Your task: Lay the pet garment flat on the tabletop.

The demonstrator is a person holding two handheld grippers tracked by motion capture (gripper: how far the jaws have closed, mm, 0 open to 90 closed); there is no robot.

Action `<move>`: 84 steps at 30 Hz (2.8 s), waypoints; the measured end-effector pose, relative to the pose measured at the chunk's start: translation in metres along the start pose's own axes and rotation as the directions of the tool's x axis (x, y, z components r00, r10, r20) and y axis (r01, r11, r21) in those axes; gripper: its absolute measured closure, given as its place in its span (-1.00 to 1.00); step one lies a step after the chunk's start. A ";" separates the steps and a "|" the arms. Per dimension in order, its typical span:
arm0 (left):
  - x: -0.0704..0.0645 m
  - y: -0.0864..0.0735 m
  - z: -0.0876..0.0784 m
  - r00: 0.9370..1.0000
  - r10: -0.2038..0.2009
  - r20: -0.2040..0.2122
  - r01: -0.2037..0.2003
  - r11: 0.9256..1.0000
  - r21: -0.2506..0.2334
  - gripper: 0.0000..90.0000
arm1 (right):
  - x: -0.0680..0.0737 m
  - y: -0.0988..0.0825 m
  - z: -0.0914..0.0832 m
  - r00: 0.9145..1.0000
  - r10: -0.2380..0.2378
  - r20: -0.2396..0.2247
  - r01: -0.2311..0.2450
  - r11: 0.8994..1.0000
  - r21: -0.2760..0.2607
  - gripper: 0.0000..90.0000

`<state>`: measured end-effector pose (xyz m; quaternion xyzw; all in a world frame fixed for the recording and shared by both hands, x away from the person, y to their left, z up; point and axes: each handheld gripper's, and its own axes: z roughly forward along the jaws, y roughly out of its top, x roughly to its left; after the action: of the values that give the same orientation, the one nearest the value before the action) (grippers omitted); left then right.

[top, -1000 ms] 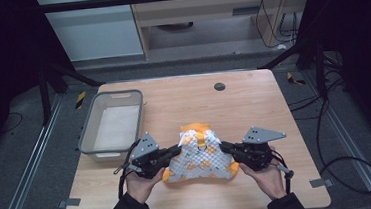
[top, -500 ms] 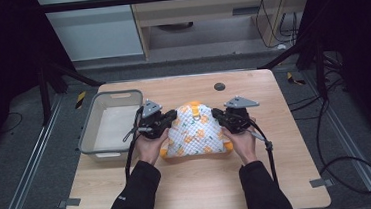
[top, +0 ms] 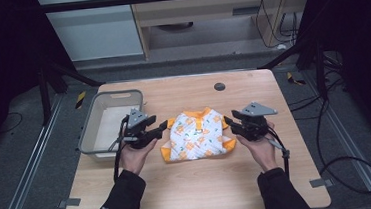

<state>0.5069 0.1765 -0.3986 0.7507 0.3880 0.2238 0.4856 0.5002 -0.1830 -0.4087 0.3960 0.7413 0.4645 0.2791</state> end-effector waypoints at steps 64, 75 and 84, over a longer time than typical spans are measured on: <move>-0.054 -0.057 -0.036 0.976 0.095 0.198 -0.139 0.965 0.224 0.85 | 0.044 -0.062 -0.048 0.966 -0.025 -0.257 0.050 0.994 0.093 0.81; -0.028 -0.033 0.021 0.996 -0.036 0.080 0.013 0.963 0.267 0.82 | 0.019 -0.045 0.003 0.984 0.147 -0.100 -0.129 0.977 0.168 0.75; -0.009 -0.048 0.059 0.995 -0.098 0.020 0.089 0.960 0.266 0.51 | 0.011 -0.060 0.044 0.991 0.131 0.001 -0.128 0.966 0.226 0.58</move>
<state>0.5260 0.1476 -0.4671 0.7932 0.4413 0.1344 0.3976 0.5089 -0.1690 -0.4820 0.4695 0.7636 0.3976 0.1962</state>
